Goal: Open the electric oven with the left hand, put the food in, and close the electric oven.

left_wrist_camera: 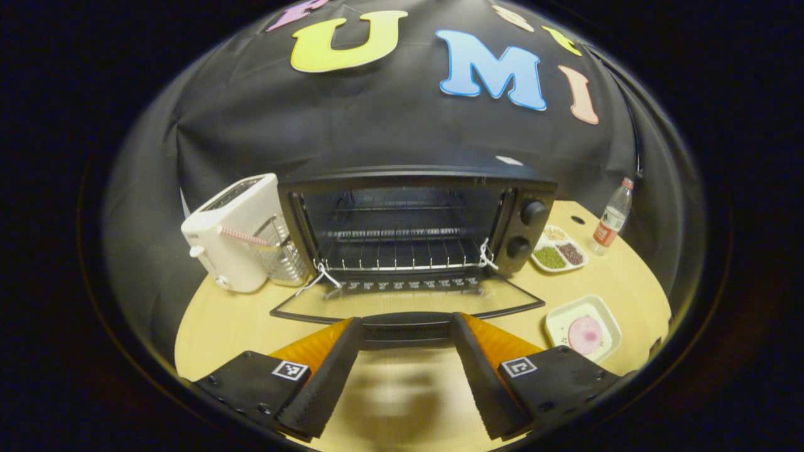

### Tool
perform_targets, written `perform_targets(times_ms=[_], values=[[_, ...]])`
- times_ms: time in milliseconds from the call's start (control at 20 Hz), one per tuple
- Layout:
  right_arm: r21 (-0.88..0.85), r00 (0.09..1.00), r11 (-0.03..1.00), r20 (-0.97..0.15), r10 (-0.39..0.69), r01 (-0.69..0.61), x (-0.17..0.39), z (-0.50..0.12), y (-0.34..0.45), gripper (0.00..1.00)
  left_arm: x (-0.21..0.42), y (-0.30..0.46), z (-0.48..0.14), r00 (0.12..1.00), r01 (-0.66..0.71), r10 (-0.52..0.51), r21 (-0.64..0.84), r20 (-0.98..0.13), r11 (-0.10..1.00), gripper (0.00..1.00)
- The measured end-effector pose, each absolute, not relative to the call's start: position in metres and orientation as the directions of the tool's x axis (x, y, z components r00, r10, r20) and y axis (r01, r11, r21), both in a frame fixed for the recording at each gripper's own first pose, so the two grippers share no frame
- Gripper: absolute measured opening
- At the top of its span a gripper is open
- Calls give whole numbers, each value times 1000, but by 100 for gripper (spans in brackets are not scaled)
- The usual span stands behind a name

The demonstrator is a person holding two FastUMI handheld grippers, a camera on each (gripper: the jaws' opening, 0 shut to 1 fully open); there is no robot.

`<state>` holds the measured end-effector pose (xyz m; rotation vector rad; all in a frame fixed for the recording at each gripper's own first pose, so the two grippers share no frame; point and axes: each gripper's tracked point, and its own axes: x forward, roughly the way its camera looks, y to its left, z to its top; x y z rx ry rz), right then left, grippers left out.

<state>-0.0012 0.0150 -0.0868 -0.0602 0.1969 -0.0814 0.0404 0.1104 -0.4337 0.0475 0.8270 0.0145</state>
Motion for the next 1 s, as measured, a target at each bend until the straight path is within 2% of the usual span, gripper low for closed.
perform_targets(times_ms=[150,200,350,450,500,550,650,800,900,950,1000], values=[[-73,972,995,-216,-87,72,-2,-92,17,97,32,120,-442,666,-10,56,66,-744,998,99],[-76,968,995,-234,-87,71,-2,-96,17,97,34,123,-430,687,-22,57,58,-724,998,99],[-44,945,998,-321,-65,54,2,-118,18,97,51,125,-369,778,-26,51,49,-627,998,96],[-8,910,1000,-413,-28,27,6,-143,19,97,62,125,-316,842,-27,46,44,-537,999,99],[8,884,1000,-467,-12,17,9,-157,17,97,68,123,-289,869,-27,42,38,-492,999,95],[24,852,1000,-523,9,5,12,-174,16,97,69,121,-265,894,-27,37,30,-447,999,93],[37,766,999,-641,49,-33,14,-211,14,98,71,122,-216,932,-40,50,35,-360,999,99],[139,614,989,-777,140,-50,18,-264,19,99,61,126,-153,964,-87,93,34,-250,996,98],[174,508,985,-847,158,-15,13,-299,12,99,48,129,-129,972,-102,106,30,-211,994,98],[186,459,983,-873,166,-1,12,-316,7,99,43,130,-124,974,-107,109,24,-200,994,92],[189,418,982,-893,167,11,13,-330,4,99,38,131,-116,975,-110,111,16,-190,994,98]])
